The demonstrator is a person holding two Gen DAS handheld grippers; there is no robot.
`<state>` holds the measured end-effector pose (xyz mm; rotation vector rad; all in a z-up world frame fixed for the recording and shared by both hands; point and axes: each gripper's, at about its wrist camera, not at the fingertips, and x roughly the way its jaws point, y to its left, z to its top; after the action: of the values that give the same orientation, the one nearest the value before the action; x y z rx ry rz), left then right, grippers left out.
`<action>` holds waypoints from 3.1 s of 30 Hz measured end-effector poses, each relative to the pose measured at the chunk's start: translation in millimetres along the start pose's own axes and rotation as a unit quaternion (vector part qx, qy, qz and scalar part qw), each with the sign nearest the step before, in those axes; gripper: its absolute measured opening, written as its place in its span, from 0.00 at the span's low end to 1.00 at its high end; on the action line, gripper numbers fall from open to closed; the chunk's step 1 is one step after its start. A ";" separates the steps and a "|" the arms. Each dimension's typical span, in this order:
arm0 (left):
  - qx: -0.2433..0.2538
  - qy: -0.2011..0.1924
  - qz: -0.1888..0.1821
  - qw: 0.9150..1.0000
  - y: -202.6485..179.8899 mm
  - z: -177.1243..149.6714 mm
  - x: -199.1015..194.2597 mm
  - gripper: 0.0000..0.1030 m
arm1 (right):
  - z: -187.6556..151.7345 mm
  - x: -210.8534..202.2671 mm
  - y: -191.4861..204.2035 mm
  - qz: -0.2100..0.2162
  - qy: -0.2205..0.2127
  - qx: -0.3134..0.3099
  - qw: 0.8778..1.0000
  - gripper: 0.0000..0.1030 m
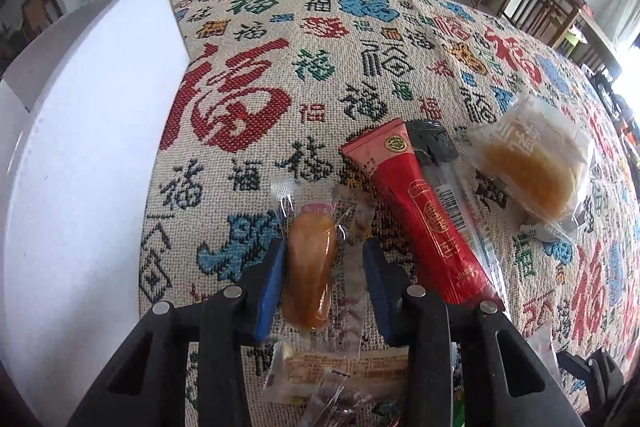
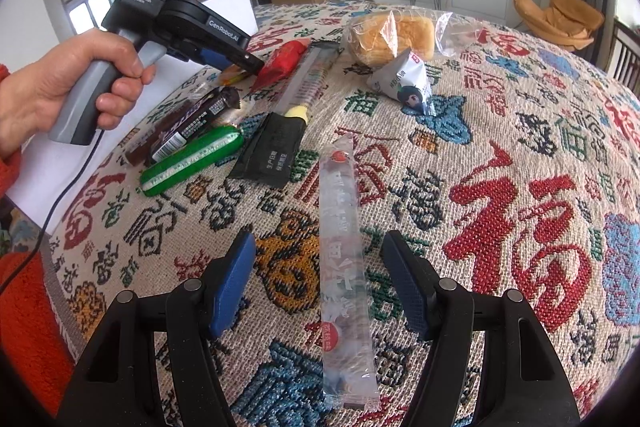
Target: Organize snacks
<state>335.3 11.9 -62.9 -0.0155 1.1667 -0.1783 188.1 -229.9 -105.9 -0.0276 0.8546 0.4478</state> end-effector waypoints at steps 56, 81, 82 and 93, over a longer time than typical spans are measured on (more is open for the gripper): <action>-0.071 -0.129 -0.088 0.985 -9.1 -195.3 -159.3 0.97 | 137.5 -86.6 105.3 0.055 -0.096 -0.082 0.990 0.67; 0.011 -0.062 0.023 0.998 -65.8 -216.6 -50.8 0.97 | -13.8 -16.3 -3.2 -0.114 0.004 0.015 0.993 0.72; 0.011 -0.062 0.022 0.998 -65.5 -216.4 -50.5 0.97 | -13.7 -16.3 -3.3 -0.114 0.004 0.015 0.993 0.72; 0.029 -0.053 0.041 0.997 -72.9 -217.0 -45.6 1.00 | -13.7 -15.9 -3.4 -0.114 0.004 0.016 0.993 0.73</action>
<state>109.7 -35.7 -99.3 0.0733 1.0548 -0.1363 170.4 -241.6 -103.8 -0.0973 0.8558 0.2207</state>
